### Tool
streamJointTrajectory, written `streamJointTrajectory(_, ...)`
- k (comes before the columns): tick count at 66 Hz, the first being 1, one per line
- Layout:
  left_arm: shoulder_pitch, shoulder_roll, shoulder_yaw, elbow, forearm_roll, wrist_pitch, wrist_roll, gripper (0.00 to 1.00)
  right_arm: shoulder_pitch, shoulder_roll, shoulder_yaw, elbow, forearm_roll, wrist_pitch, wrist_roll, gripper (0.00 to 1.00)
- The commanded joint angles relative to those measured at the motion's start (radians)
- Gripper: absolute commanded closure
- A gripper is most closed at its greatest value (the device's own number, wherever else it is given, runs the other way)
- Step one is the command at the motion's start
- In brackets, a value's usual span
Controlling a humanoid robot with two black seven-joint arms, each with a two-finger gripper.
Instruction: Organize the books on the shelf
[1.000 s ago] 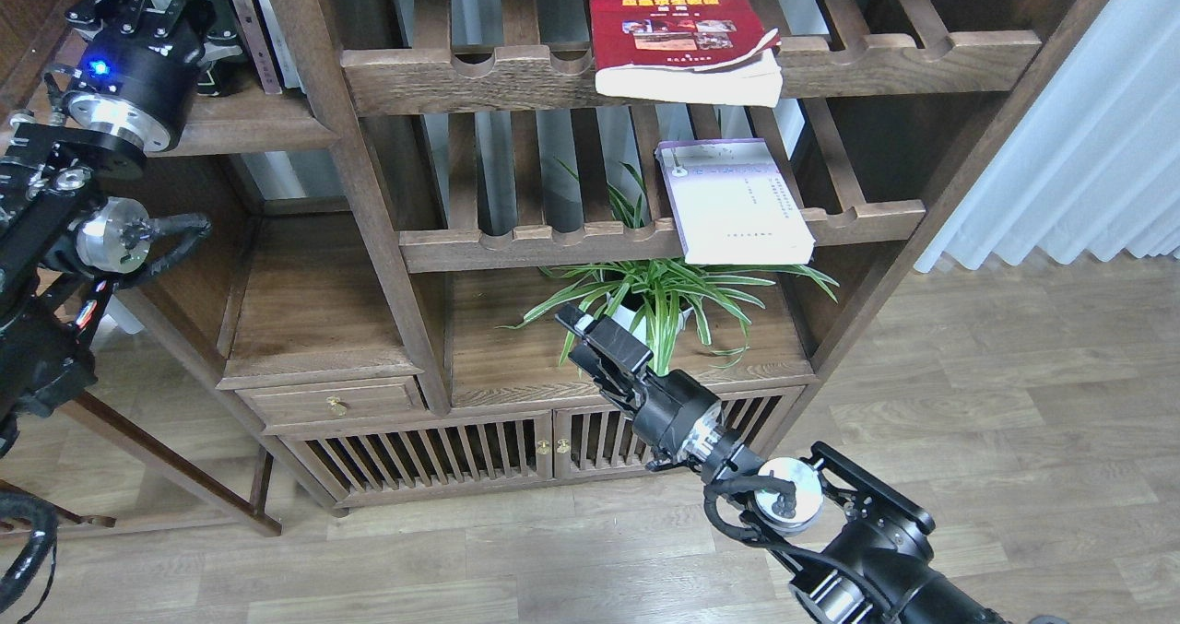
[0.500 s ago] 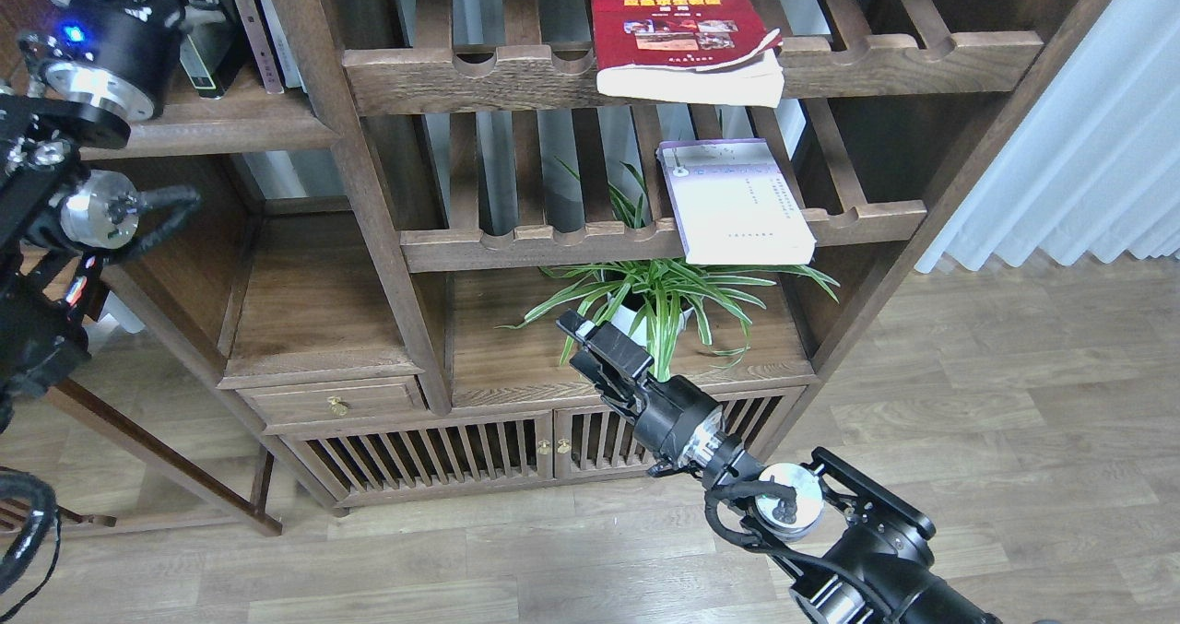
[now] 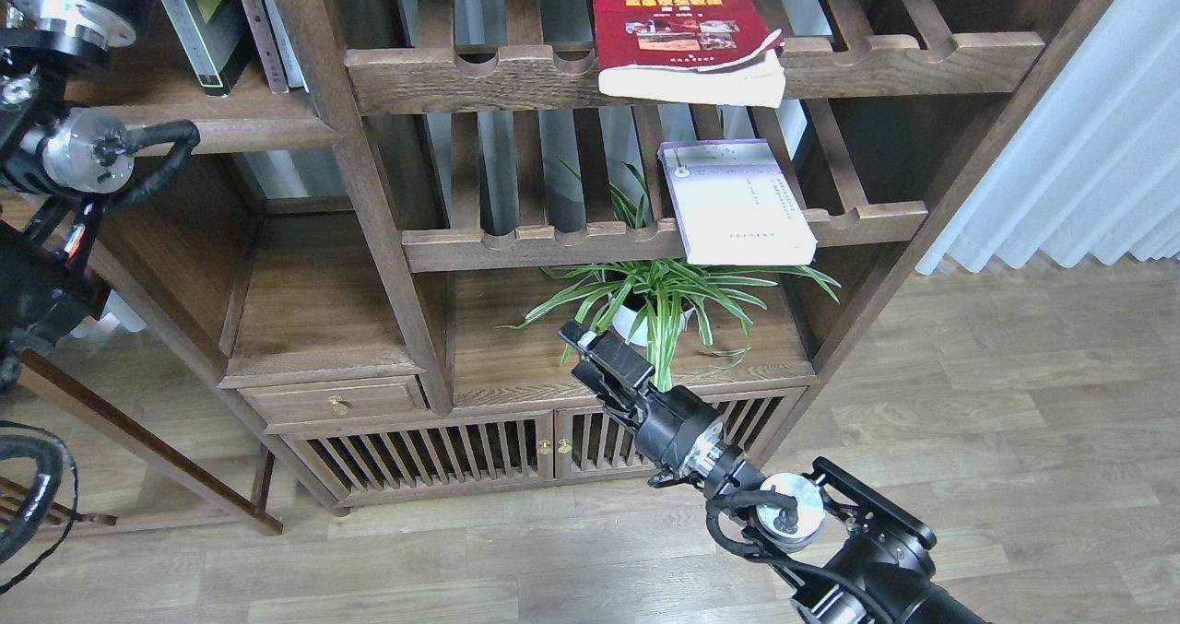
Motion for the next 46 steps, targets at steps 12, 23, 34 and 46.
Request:
streamJointTrajectory(12,0.046,0.001,-0.048,0.004,-0.287,-0.051,-0.129,0.53,-0.006,0.000,-0.001,0.000,0.000,0.001,0.000,0.01)
streamJointTrajectory(23,0.091,0.001,-0.050,0.002,-0.362,-0.135,-0.129,0.47,-0.006,0.000,0.000,-0.001,0.000,0.001,0.000,0.01)
streamJointTrajectory(34,0.092,-0.036,-0.064,0.005,-0.388,-0.243,-0.129,0.40,-0.006,0.000,0.000,-0.002,0.000,0.001,0.000,0.01)
streamJointTrajectory(46,0.108,-0.062,-0.073,-0.009,-0.522,-0.387,-0.129,0.30,-0.016,0.000,0.002,-0.002,0.000,0.003,0.000,0.01)
